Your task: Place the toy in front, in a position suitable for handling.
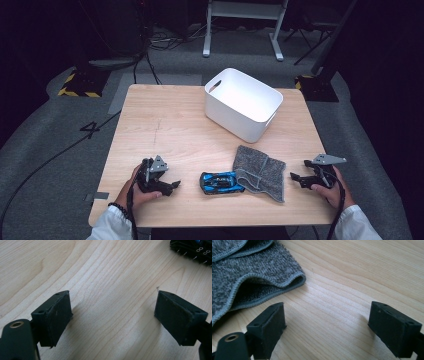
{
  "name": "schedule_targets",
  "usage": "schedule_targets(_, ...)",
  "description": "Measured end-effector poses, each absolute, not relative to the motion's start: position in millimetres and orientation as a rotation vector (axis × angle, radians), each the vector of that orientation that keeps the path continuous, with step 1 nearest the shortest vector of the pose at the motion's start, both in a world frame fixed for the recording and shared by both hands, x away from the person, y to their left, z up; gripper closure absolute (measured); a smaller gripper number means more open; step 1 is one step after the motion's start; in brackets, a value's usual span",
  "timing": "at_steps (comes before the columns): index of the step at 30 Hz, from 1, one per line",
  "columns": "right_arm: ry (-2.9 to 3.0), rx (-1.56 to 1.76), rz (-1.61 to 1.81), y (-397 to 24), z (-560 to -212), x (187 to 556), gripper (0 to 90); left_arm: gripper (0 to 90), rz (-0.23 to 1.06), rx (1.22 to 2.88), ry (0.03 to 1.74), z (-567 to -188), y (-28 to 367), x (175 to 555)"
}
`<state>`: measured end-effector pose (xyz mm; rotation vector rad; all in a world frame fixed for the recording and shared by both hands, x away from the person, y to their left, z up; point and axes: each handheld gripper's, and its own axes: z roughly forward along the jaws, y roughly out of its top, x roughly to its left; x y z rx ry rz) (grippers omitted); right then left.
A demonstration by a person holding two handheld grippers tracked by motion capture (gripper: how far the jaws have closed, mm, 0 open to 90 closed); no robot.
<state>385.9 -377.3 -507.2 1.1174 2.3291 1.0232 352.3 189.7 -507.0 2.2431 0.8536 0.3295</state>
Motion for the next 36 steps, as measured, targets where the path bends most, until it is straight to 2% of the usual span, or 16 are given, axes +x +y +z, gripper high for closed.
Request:
schedule_targets(7,2.347,1.096,1.026,-377.4,-507.0,385.9,13.9,14.7,0.334,2.24,0.863,-507.0,189.5,351.3)
schedule_targets(9,2.355,1.094,1.029,-375.7,-502.9,386.0,17.9,14.8,0.335,2.242,0.862,-507.0,189.6,351.4)
schedule_targets(13,2.313,1.083,1.127,-369.9,-490.5,383.1,18.8,14.8,0.335,2.24,0.865,-507.0,189.4,351.1)
schedule_targets(18,2.322,0.925,1.209,-338.4,-470.8,370.9,22.4,14.9,0.343,2.241,0.868,-506.8,189.3,350.7)
schedule_targets(24,2.348,0.81,1.264,-310.1,-463.5,365.7,25.6,14.8,0.339,2.235,0.88,-507.0,187.5,350.4)
schedule_targets(29,2.437,0.698,1.191,-272.6,-472.0,366.6,33.5,15.2,0.347,2.237,0.881,-506.8,186.1,350.0)
schedule_targets(36,2.531,0.686,1.089,-256.4,-489.3,372.0,42.3,15.2,0.352,2.237,0.878,-506.8,185.9,349.4)
